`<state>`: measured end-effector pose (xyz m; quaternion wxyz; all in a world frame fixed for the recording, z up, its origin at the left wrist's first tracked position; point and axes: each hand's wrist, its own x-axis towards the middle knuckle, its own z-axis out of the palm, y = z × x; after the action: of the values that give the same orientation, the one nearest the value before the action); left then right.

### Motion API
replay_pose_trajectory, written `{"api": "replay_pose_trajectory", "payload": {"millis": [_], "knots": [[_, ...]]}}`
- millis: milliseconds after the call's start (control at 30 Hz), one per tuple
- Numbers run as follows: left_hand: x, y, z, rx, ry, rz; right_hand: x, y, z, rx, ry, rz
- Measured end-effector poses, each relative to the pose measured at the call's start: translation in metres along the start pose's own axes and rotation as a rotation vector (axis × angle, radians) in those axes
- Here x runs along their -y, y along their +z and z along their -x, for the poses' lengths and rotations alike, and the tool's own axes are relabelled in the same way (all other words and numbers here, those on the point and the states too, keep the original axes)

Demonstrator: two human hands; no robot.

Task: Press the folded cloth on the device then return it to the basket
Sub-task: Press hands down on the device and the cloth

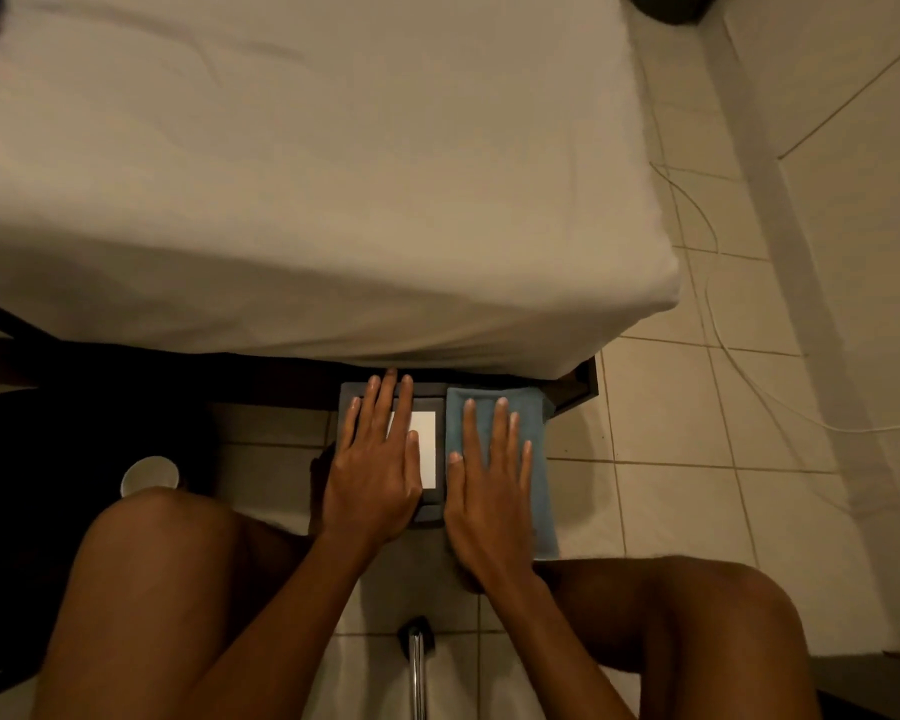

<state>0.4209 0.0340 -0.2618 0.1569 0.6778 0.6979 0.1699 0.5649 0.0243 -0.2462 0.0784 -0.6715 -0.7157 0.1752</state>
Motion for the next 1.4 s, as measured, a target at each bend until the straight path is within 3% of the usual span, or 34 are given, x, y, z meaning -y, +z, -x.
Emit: {"api": "replay_pose_trajectory", "payload": {"millis": [533,733,900,1167,1400], "knots": [[0.0,0.002,0.001,-0.01,-0.005,0.003,-0.007,-0.002,-0.033,-0.014,-0.062,-0.007],[0.001,0.002,0.004,0.003,0.003,0.019,-0.002,0.007,0.007,-0.043,-0.008,-0.009],[-0.001,0.003,0.001,0.004,-0.009,-0.011,-0.004,-0.002,-0.038,-0.032,-0.035,-0.021],[-0.001,0.001,0.0,0.016,-0.008,0.016,-0.001,0.019,0.006,-0.073,0.052,0.067],[0.001,0.0,0.0,0.027,-0.009,0.022,-0.015,-0.004,0.004,-0.015,-0.123,-0.036]]}}
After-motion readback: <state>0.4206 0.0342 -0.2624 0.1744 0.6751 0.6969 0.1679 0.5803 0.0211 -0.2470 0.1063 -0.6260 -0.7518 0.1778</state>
